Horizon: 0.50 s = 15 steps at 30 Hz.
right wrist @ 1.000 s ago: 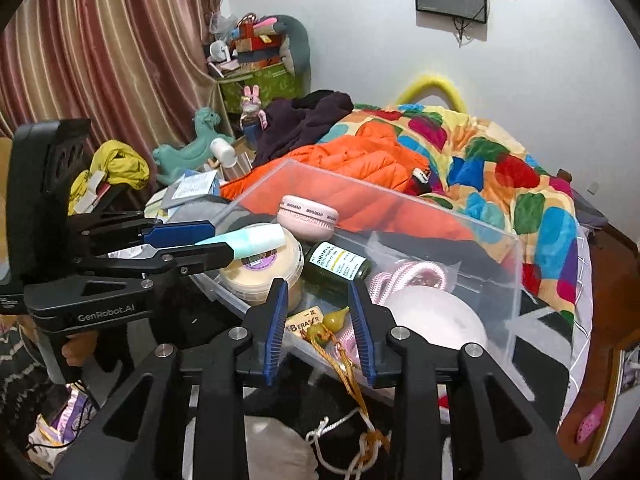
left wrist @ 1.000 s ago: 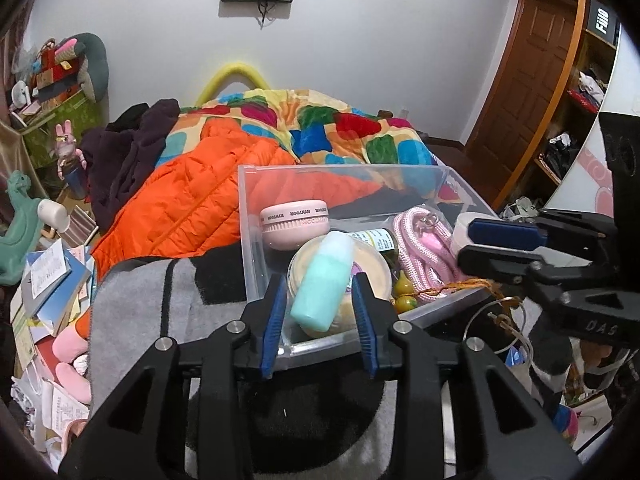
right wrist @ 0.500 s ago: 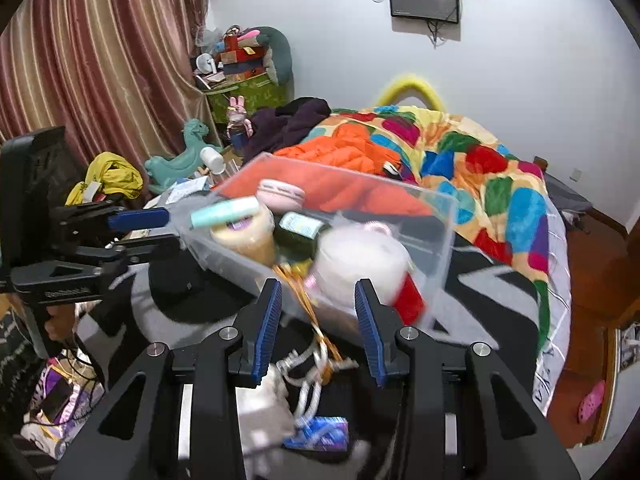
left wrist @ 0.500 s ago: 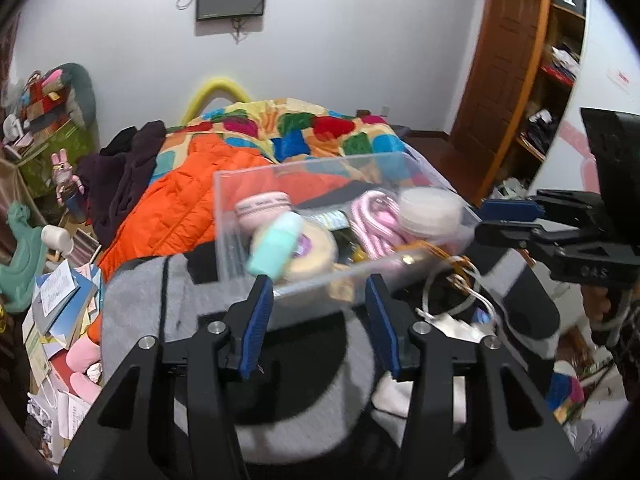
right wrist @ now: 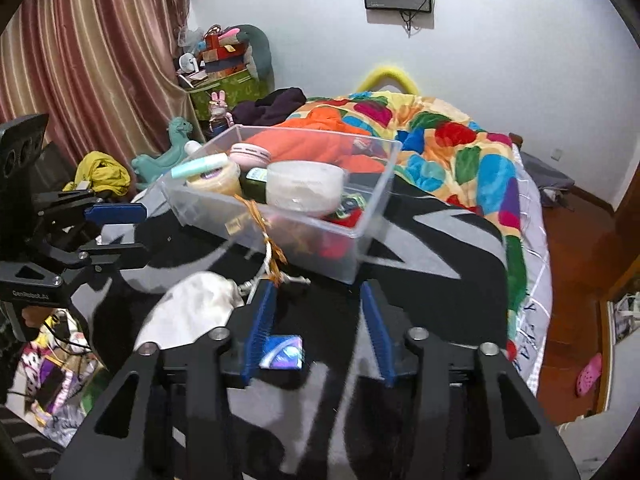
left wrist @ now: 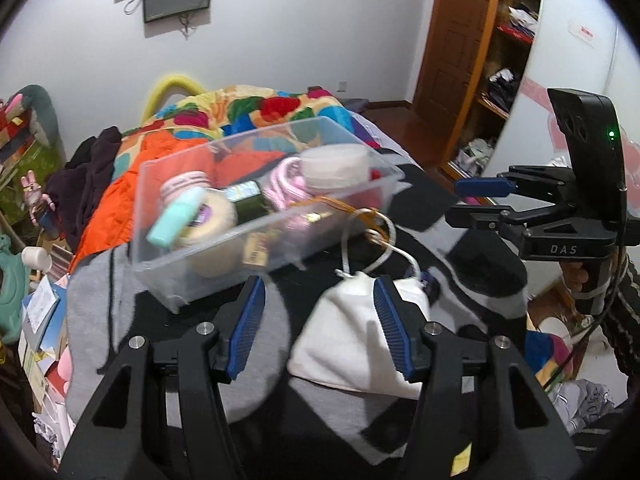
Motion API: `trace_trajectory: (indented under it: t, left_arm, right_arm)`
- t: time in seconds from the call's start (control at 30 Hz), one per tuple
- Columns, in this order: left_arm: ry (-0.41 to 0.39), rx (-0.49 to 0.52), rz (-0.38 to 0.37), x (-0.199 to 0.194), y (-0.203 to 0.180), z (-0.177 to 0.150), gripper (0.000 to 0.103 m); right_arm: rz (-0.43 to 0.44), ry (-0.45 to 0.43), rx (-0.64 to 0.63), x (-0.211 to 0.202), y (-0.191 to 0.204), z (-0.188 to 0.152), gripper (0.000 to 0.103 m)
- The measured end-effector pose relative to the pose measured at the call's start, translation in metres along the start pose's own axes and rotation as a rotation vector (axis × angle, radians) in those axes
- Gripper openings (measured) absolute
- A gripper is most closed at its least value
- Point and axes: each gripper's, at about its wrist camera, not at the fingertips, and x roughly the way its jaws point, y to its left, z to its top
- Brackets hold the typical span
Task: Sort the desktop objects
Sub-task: 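Grasp the white drawstring pouch with the left tool while the right tool grasps the blue Max card pack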
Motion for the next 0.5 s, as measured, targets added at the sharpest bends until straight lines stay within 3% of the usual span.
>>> trace_trajectory:
  t: [0.37, 0.43, 0.5]
  left_arm:
    - [0.140, 0.132, -0.087, 0.038, -0.046, -0.014, 0.059]
    - [0.189, 0.156, -0.070, 0.054, -0.049, -0.020, 0.060]
    - [0.181, 0.188, -0.040, 0.061, -0.049, -0.024, 0.064]
  right_arm:
    - [-0.010, 0.033, -0.048, 0.003, -0.002, -0.028, 0.046]
    - [0.004, 0.038, -0.051, 0.002, -0.001, -0.030, 0.046]
    - [0.019, 0.045, -0.057, 0.004, 0.001, -0.031, 0.048]
